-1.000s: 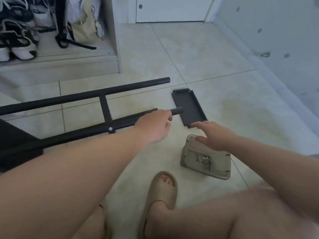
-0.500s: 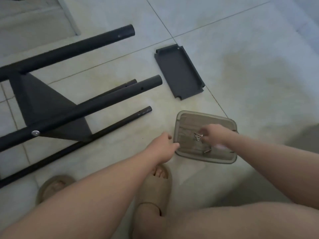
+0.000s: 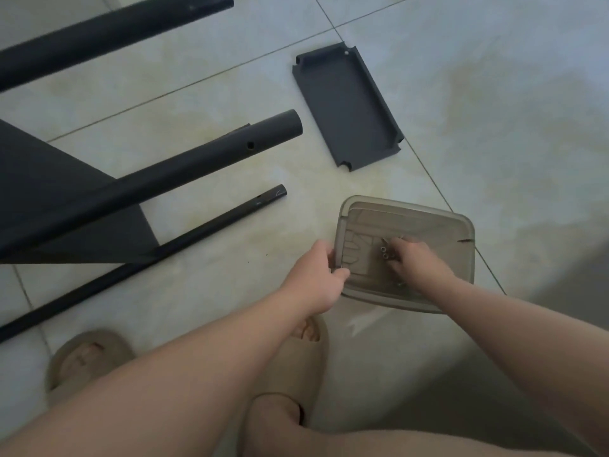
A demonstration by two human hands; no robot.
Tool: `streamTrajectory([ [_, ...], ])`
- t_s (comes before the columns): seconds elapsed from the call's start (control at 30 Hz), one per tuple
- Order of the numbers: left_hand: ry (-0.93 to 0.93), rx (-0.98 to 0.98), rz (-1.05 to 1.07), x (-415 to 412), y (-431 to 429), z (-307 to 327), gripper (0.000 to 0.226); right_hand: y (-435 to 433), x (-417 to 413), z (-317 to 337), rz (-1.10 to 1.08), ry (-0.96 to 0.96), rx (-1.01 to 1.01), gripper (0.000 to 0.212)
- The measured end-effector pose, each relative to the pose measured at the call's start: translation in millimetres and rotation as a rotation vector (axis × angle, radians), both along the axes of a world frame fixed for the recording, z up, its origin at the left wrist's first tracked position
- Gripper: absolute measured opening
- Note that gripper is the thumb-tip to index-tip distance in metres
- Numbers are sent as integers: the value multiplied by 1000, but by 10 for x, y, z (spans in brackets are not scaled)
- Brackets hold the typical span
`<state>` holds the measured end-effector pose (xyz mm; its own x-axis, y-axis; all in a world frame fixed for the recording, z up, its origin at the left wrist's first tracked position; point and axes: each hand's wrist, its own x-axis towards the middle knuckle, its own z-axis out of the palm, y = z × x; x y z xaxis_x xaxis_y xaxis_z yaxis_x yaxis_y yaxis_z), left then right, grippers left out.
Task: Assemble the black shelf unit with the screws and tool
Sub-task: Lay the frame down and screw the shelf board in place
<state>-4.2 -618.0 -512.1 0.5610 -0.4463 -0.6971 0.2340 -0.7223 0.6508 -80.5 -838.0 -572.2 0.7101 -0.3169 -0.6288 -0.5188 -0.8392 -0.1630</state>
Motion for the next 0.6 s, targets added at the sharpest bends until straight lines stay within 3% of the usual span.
streamTrajectory([
  [0.2, 16, 8, -19, -2, 16, 28, 16, 46, 57, -108, 110, 7, -77, 16],
  [0.4, 17, 28, -34, 12, 16, 19, 20, 146, 69, 3, 24, -44, -22, 9],
  [0.53, -20, 113, -115, 75, 97, 149, 55, 187, 52, 288, -97, -106, 37, 13],
  [0.6, -57, 152, -164, 157, 184, 311, 56, 226, 90, 517, -92, -161, 70, 13],
])
